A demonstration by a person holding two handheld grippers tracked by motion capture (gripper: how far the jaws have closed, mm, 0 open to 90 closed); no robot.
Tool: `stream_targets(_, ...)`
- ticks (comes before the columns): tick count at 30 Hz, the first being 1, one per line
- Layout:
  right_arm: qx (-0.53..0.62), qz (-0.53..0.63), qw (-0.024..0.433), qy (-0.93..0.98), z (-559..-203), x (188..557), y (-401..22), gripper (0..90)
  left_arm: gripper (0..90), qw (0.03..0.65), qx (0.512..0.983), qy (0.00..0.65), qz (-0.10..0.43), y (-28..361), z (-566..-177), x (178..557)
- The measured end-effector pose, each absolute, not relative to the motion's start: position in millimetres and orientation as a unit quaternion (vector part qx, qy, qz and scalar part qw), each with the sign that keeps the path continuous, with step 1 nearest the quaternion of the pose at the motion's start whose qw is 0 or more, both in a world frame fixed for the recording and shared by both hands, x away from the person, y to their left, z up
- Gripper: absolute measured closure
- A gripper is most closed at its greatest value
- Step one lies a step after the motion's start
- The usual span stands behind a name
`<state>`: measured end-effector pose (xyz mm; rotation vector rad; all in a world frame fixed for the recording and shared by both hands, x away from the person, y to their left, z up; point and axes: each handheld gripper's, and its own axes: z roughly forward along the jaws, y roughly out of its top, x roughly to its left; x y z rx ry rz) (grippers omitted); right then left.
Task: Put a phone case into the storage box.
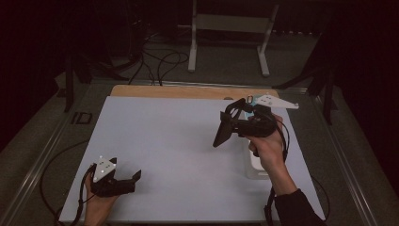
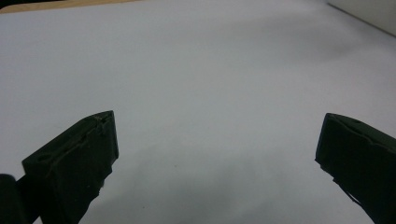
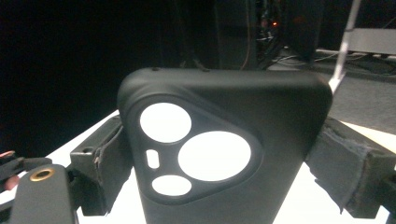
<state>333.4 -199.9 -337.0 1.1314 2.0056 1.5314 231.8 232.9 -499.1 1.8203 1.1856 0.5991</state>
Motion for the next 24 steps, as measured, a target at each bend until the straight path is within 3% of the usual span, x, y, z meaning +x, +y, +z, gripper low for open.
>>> stream_targets(24, 0.463, 0.505, 0.241, 0.687, -330, 372, -233, 13.8, 0.0, 0.426, 0.728, 0.478, 0.245, 233, -500, 232)
